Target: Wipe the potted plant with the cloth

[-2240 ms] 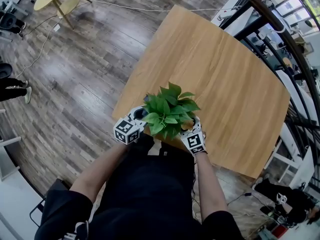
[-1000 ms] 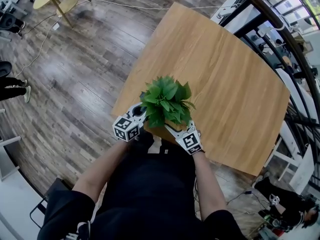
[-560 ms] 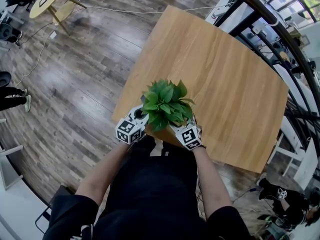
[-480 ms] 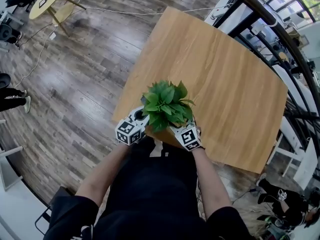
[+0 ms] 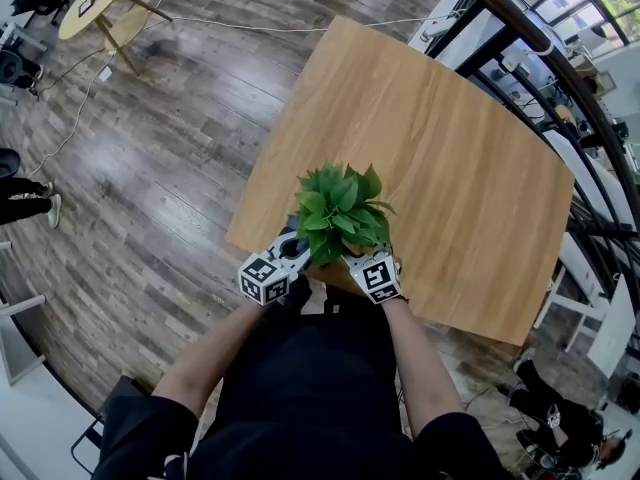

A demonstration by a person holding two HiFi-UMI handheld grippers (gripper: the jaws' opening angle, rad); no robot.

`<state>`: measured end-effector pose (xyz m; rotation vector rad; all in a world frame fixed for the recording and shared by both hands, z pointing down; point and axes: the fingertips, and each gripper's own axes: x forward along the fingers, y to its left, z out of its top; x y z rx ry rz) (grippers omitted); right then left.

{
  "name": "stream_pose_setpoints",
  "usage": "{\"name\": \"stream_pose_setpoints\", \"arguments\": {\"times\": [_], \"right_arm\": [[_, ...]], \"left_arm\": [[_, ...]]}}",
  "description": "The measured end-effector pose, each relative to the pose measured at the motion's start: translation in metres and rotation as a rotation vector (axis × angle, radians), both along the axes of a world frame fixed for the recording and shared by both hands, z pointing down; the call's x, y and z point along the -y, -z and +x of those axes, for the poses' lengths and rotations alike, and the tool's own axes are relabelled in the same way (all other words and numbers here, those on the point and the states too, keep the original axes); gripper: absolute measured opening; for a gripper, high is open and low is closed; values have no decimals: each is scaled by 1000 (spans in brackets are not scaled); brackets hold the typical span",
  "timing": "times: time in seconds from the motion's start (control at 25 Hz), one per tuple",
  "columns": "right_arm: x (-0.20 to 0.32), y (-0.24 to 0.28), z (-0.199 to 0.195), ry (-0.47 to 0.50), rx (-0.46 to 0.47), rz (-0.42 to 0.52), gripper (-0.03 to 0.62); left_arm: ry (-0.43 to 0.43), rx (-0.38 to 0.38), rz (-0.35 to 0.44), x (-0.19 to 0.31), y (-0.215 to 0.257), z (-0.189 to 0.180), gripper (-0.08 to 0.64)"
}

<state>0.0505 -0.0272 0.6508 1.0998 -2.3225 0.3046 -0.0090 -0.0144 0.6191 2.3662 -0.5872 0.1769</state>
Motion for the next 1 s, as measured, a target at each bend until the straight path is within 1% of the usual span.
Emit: {"name": "stream_pose_setpoints", "arguments": {"times": [0.08,0.12,0.28,0.44,0.52,0.56,0.68,0.76,0.8,0.88,0.96,1.0], "right_arm": [[2,1,-1,0,-12,0,317],[2,1,-2,-3,-15,-3,317],[-2,1,-3,-3,-20,-5,316],[-19,1,-15,87,-31,-7,316],[-26,1,-17,108,-35,-7,316],[-27,-1,-14,94,-38,-9,316],[-17,-7,6,0,-54,-18,318],[-6,-8,11,-33,-56,-6,318],[-2,-8,9,-28,-55,3,318],[3,-4,2,12,-43,14,318],[4,-3,-8,50,-34,14,318],[6,-3,-12,54,-31,12,318]], "left_arm": [[-20,-2,-8,-8,-1,4,97],[-15,-2,-8,-8,-2,4,97],[61,30,7,4,-9,-12,97],[113,45,17,24,-9,-24,97],[127,55,26,33,-7,-27,97],[134,60,30,36,-7,-27,97],[152,66,32,43,-8,-29,97],[157,64,27,45,-9,-32,97],[157,62,24,45,-9,-32,97],[155,60,23,44,-10,-30,97],[157,59,20,42,-10,-29,97],[163,60,18,42,-10,-30,97]]}}
